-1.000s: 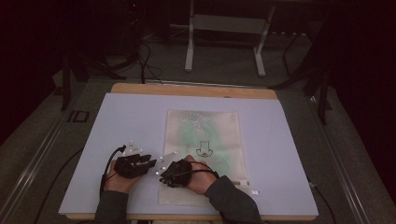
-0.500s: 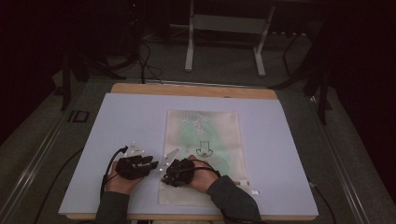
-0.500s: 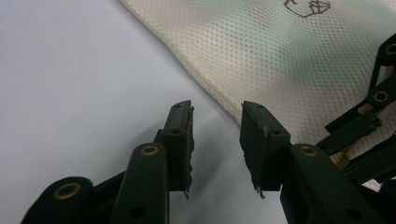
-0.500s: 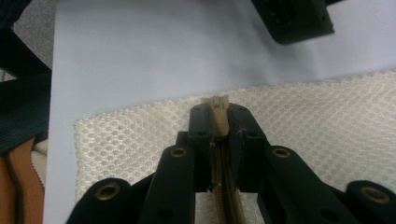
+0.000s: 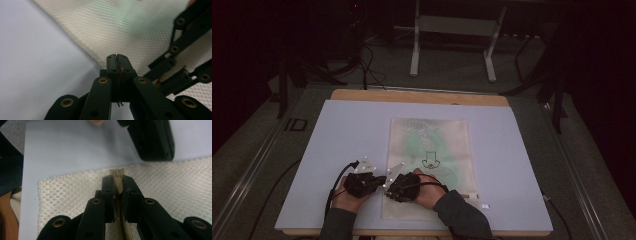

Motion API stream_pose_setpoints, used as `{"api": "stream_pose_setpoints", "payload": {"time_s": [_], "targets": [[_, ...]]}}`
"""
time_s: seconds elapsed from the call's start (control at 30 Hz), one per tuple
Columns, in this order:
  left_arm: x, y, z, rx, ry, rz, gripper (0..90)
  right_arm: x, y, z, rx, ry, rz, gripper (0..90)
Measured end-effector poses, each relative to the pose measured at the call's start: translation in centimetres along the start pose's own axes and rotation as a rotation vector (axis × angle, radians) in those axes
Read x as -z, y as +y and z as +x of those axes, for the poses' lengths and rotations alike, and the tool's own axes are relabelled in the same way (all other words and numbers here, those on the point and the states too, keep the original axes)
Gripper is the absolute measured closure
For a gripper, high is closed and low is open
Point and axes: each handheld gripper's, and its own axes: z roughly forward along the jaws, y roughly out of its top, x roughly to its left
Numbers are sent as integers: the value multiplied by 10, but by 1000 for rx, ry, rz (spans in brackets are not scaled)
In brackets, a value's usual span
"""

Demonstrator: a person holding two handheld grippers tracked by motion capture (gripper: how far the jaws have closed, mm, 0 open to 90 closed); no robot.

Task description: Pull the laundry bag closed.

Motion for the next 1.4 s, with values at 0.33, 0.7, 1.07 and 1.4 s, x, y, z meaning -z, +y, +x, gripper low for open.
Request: {"api": "stream_pose_setpoints", "payload": {"time_s": [0.33, 0.7, 1.07, 1.4], "targets": [[-7, 0, -5, -36, -14, 48, 890, 0, -1, 0, 10, -1, 0, 818], [-11, -3, 0, 8, -72, 71, 895, 0, -1, -1, 10, 9, -7, 819], [-11, -2, -3, -5, -50, 79, 898, 3, -3, -2, 34, 2, 9, 825], [-11, -2, -4, -6, -49, 80, 898, 6, -7, -2, 32, -2, 12, 826]]}}
